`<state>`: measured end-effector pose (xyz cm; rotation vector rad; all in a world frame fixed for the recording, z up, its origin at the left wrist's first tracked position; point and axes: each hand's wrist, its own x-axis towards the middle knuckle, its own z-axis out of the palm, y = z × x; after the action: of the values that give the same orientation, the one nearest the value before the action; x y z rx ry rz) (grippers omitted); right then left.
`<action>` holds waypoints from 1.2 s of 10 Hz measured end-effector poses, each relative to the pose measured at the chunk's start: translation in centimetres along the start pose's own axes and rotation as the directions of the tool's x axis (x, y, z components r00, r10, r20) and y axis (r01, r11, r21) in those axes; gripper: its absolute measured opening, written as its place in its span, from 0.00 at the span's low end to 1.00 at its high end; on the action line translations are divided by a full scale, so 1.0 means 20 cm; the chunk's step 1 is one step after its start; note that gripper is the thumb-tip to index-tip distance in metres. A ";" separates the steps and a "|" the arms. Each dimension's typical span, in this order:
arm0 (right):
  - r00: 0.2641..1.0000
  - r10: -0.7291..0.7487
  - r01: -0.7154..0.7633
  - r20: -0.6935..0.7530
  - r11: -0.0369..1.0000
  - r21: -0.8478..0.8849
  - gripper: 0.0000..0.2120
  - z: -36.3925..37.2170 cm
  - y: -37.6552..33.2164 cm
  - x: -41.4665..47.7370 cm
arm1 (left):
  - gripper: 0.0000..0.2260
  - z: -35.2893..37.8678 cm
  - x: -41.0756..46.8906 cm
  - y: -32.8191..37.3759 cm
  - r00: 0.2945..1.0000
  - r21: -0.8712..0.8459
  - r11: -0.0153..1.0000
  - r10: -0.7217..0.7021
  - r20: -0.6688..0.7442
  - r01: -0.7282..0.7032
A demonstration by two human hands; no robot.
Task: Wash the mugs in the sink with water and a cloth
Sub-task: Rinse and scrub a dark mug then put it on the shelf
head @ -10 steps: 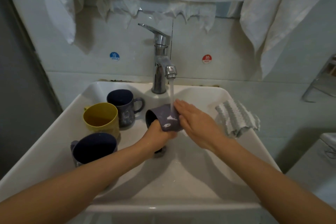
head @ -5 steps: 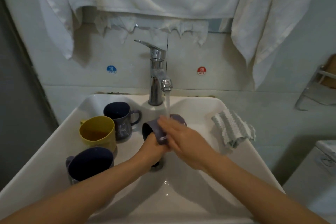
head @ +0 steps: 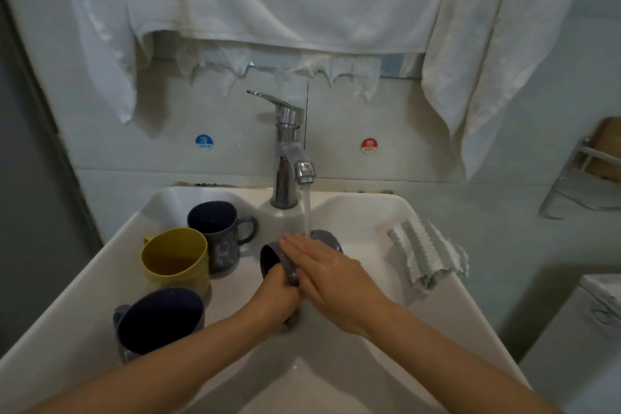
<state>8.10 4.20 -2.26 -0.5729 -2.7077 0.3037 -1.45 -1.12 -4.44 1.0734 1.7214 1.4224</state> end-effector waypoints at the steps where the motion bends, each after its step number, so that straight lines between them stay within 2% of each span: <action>1: 0.994 0.105 -0.106 -0.018 0.994 -0.031 0.21 -0.06 0.05 -0.01 | 0.13 0.05 0.03 -0.01 0.998 -0.058 0.996 0.059 -0.030 -0.061; 2: 0.989 0.146 -0.145 -0.002 0.986 -0.087 0.22 -0.10 0.10 -0.01 | 0.16 0.03 0.02 0.00 0.995 -0.085 0.992 0.094 0.041 -0.090; 3: 0.983 0.183 -0.182 0.019 0.982 -0.044 0.22 -0.11 0.11 -0.01 | 0.19 0.00 0.01 -0.01 0.980 -0.139 0.979 0.164 0.112 -0.147; 4: 0.980 0.196 -0.196 -0.012 0.980 -0.031 0.23 -0.13 0.13 -0.01 | 0.25 -0.01 0.00 0.01 0.986 -0.111 0.989 0.113 0.118 -0.100; 5: 0.995 0.097 -0.098 -0.016 0.994 -0.047 0.25 -0.10 0.08 -0.02 | 0.17 0.00 0.00 0.01 0.989 -0.033 0.995 0.101 0.105 -0.098; 6: 0.993 -0.100 0.099 0.057 0.995 0.018 0.31 -0.02 -0.02 -0.02 | 0.17 -0.01 -0.01 -0.01 0.995 0.052 0.995 0.077 0.063 -0.080; 7: 0.997 -0.059 0.055 0.051 0.996 0.068 0.28 -0.02 0.00 0.01 | 0.11 0.00 -0.02 0.01 0.998 0.059 0.997 0.041 0.045 -0.043; 8: 0.997 0.080 -0.081 0.019 0.995 0.060 0.23 -0.09 0.08 0.00 | 0.10 0.05 0.00 0.04 0.996 0.040 0.998 0.043 0.076 -0.046; 9: 0.997 0.069 -0.068 0.019 0.998 -0.016 0.23 -0.11 0.08 -0.01 | 0.11 0.07 0.00 0.06 0.997 0.020 1.000 0.021 0.080 -0.023; 10: 0.997 -0.043 0.043 0.060 0.999 0.001 0.28 -0.08 0.01 -0.01 | 0.10 0.03 0.01 0.04 0.999 0.055 0.998 0.019 0.037 -0.021; 11: 0.993 -0.099 0.098 0.067 0.995 0.014 0.26 -0.09 0.01 -0.01 | 0.09 -0.02 -0.01 0.05 0.997 0.007 0.999 0.037 0.067 -0.038; 12: 0.999 0.027 -0.026 0.045 0.999 -0.031 0.22 -0.15 0.09 -0.01 | 0.12 -0.02 -0.01 0.06 0.989 -0.021 0.995 0.096 0.116 -0.094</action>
<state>10.00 6.14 -0.10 -0.6186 -2.7543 0.2862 -1.59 -1.41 -3.26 1.2197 1.5930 1.3993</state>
